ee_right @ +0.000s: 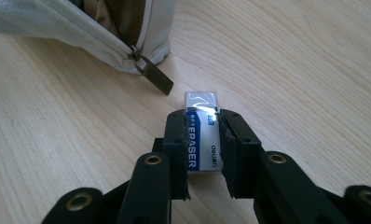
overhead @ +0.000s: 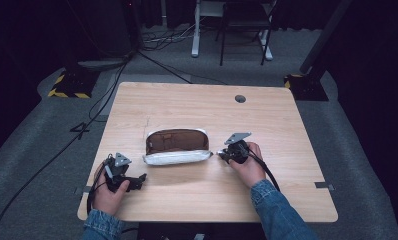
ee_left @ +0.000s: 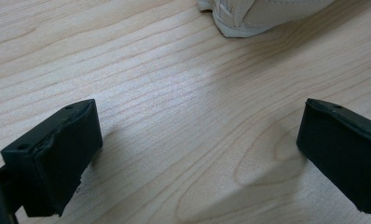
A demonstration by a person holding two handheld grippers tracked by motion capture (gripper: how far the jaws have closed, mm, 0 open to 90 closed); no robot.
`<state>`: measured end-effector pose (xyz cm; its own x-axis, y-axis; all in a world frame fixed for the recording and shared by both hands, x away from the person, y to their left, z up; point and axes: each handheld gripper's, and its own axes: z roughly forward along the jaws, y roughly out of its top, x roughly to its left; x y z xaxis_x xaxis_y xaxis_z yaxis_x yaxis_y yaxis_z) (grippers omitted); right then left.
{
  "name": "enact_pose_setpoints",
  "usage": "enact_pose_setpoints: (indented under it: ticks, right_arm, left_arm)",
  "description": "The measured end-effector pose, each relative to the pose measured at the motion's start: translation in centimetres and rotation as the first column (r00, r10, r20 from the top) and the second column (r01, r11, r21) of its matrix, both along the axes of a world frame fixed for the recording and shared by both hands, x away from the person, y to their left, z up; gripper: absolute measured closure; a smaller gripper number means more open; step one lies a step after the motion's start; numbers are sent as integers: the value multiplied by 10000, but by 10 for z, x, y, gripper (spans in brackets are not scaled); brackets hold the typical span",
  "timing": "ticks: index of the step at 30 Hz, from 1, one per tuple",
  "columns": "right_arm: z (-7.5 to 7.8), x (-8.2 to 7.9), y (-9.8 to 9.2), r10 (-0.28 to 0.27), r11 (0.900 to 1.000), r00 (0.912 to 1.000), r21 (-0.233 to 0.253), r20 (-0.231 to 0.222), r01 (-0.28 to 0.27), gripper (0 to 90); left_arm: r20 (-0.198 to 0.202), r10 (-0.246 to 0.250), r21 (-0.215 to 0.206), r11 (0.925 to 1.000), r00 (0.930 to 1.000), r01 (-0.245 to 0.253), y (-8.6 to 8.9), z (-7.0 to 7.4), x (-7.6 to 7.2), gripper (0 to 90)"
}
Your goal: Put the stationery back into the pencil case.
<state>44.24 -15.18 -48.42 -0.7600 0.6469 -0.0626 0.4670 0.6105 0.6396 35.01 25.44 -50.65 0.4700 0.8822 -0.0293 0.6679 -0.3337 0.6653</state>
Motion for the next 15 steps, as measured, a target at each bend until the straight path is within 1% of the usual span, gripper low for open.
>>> enact_pose_setpoints:
  ticks: [4, 14, 15]
  right_arm:
    - [3, -1, 0, 63, 9999, 10000, 85, 39, -63, 736]
    - [15, -4, -3, -21, 9989, 9999, 469, 123, 15, 736]
    - [20, -4, -3, 11, 9983, 9998, 581, 187, -22, 736]
  left_arm:
    - [-4, -3, 1, 10000, 10000, 3, 0, 0, 0, 4]
    - [-4, -5, 3, 10000, 10000, 5, 0, 0, 0, 4]
    - [-1, 1, -3, 10000, 10000, -1, 0, 0, 0, 4]
